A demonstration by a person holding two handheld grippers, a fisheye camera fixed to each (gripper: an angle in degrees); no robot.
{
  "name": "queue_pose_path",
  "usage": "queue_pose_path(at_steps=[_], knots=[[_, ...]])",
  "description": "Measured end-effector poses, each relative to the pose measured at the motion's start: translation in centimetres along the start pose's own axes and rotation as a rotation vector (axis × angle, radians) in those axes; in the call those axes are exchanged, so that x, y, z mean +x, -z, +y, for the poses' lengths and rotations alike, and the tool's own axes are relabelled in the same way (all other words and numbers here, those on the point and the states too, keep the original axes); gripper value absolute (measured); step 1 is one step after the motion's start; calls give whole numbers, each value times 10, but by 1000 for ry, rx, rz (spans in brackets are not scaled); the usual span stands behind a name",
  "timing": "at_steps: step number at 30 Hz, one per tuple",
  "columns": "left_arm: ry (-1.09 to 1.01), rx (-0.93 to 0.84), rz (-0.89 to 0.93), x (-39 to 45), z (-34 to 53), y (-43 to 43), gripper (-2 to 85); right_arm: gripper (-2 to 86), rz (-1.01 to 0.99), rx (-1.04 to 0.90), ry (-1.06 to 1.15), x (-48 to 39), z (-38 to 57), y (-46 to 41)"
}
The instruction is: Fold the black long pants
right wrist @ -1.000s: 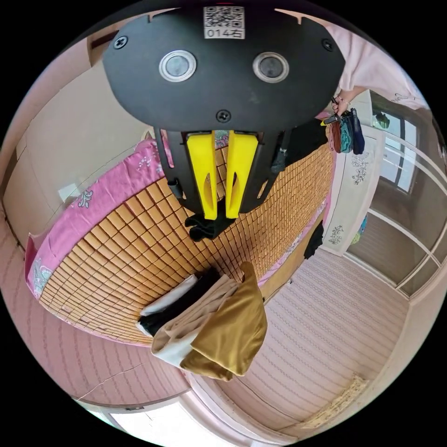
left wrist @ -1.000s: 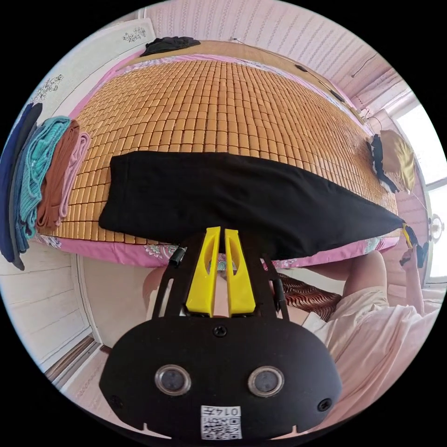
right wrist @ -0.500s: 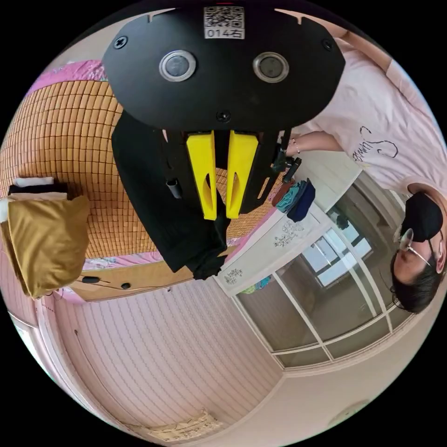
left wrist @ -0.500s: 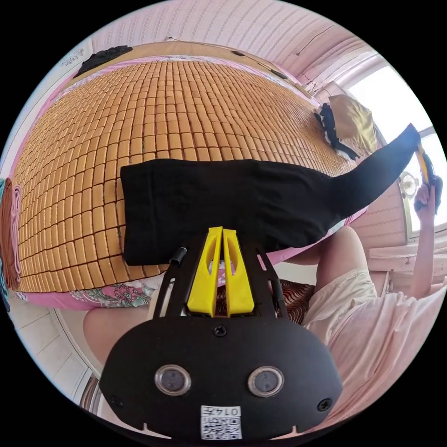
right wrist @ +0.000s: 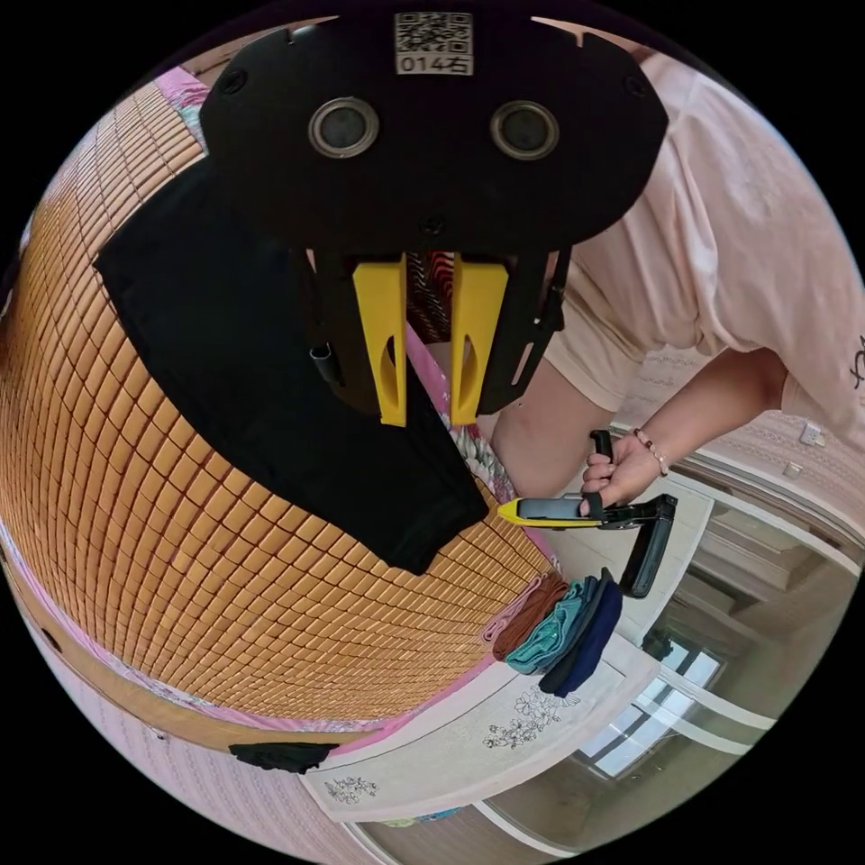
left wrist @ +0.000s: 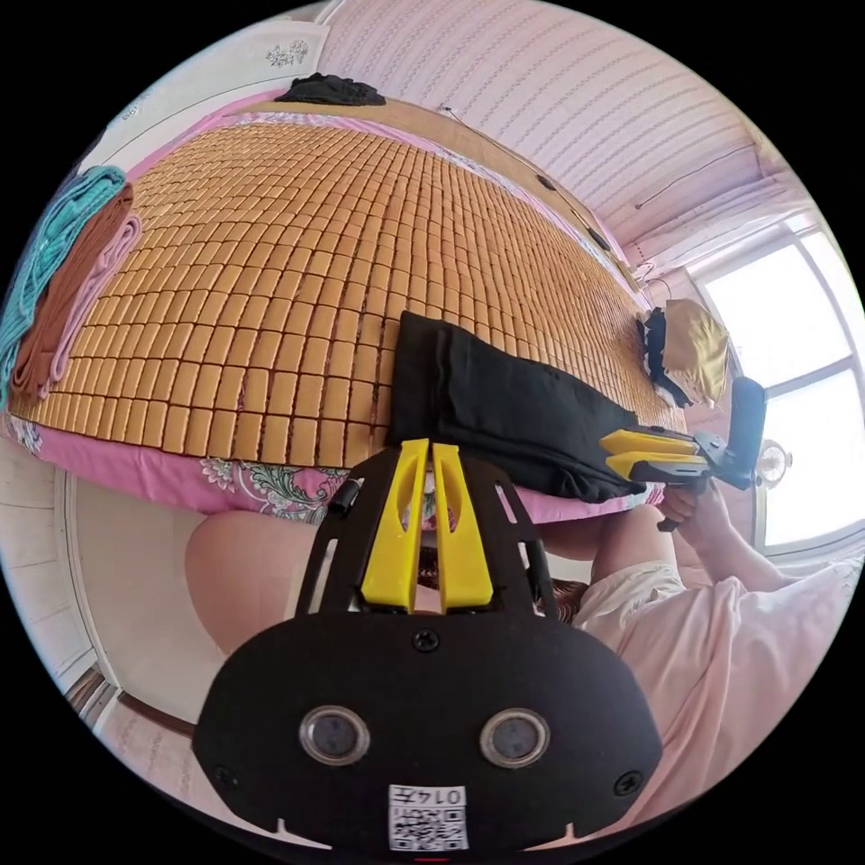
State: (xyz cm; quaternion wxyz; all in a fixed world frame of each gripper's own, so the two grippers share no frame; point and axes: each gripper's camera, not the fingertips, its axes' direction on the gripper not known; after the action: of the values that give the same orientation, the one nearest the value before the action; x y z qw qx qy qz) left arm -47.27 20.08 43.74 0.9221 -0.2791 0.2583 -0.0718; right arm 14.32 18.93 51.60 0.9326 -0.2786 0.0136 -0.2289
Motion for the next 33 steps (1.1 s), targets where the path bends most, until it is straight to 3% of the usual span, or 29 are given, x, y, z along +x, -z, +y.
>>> queue_pose_path(at_steps=[5,11,17,21,25,28,33], knots=[[-104,-27,-91,36,-21,-28,65,68,27,-15,-28,-5,-15,11],[-135,-46,-190,51,-18,-46,-1,52,33,-39,-36,-16,-35,19],[-135,81,-151,57,4,-21,-9,37,11,-49,-41,-25,-62,28],[-119,-12,-221,55,8,-48,-10,35,10,-63,-35,-33,-81,34],[-90,22,-228,57,14,-53,-10,32,43,-70,-29,-43,-100,44],[-90,87,-251,64,19,-44,-9,36,29,-64,29,-55,-130,52],[-111,37,-285,68,25,-62,-1,61,97,-88,191,-83,-207,54]])
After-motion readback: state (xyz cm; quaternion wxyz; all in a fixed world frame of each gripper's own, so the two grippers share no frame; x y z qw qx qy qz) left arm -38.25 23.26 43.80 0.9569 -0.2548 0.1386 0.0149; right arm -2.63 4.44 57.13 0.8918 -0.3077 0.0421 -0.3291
